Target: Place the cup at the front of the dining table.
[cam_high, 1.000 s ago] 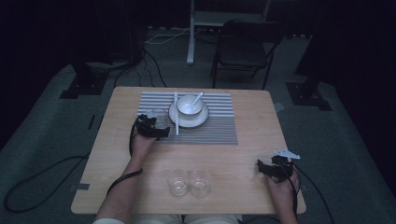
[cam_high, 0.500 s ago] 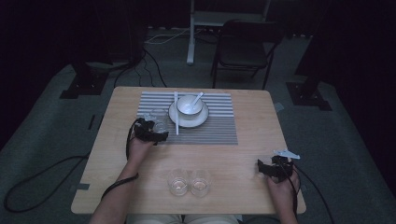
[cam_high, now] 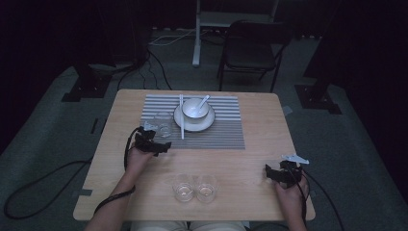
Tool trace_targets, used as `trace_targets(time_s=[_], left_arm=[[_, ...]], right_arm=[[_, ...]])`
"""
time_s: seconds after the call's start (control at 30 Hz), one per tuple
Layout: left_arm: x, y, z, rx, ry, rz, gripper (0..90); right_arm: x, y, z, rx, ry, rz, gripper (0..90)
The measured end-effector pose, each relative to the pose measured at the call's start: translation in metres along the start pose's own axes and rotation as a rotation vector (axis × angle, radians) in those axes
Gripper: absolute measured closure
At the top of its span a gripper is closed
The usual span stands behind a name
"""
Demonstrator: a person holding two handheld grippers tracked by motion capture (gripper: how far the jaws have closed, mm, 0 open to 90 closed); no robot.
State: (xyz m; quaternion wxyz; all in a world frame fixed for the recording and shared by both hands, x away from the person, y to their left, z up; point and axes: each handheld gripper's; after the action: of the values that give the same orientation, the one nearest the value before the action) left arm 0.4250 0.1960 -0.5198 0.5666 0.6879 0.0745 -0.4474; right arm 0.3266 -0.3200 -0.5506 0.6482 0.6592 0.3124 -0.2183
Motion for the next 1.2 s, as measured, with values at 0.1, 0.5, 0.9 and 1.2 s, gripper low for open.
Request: trace_targets(time_s=[0.1, 0.5, 0.9, 1.2], left_arm=[[-0.007, -0.003, 0.001, 0.008, -0.008, 0.005, 1.8], [-0.032, -0.027, 0.011, 0.065, -0.042, 0.013, 1.8], [-0.053, -0.048, 0.010, 0.081, -0.060, 0.030, 1.8], [-0.064, -0.067, 0.015, 0.125, -0.113, 0.034, 1.8]], right_arm=[[0.000, 0.000, 0.000, -0.001, 0.000, 0.000, 11.7], [0.000, 0.000, 0.000, 0.000, 0.000, 0.000, 11.7], [0.000, 0.000, 0.000, 0.000, 0.000, 0.000, 11.7], [0.000, 0.000, 0.000, -0.001, 0.000, 0.000, 11.7]])
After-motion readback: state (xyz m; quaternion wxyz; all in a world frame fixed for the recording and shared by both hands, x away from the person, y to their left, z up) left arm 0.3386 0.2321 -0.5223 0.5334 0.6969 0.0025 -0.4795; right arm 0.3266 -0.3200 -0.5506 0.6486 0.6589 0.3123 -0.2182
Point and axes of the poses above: each handheld gripper's, and its own axes: x roughly forward along the jaws, y roughly out of its top, z roughly to its right, and after that the axes turned 4 degrees about x, right-handed
